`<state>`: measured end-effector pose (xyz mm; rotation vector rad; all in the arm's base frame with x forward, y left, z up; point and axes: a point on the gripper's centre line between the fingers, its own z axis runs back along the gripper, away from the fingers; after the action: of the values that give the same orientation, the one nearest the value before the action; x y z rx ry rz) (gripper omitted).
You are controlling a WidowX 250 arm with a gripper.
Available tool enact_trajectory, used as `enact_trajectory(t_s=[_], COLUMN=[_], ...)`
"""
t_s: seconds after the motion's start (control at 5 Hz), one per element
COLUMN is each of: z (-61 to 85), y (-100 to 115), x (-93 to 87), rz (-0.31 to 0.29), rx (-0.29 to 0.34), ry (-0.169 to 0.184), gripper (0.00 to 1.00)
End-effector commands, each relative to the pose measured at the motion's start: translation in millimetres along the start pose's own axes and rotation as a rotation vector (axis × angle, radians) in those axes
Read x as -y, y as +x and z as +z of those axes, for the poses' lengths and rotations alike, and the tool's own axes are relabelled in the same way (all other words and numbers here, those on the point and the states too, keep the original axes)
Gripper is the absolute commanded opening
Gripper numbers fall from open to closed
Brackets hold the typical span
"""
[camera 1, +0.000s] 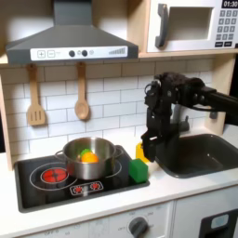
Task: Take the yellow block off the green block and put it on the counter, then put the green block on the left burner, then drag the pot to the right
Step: 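Put the green block on the left burner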
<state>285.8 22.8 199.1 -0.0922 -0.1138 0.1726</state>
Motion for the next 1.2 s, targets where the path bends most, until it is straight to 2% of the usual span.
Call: enact_trajectory(t_s=[0.0,0.2,0.6,0.8,1.0], z=[-5.6,-3.1,-16.9,-20.3,-31.2], y=[9,12,10,15,16], x=[-13.9,-19.1,-27.6,-27.3,-24.8], rz=[-0.016,-0.008,0.005,0.000,0.003], rx=[0.025,0.036,-0.001,0.004,-0.008], ry=[0.063,0.072,0.078,0.075,0.070], gripper=[1.00,1.00,1.00,1.00,1.00])
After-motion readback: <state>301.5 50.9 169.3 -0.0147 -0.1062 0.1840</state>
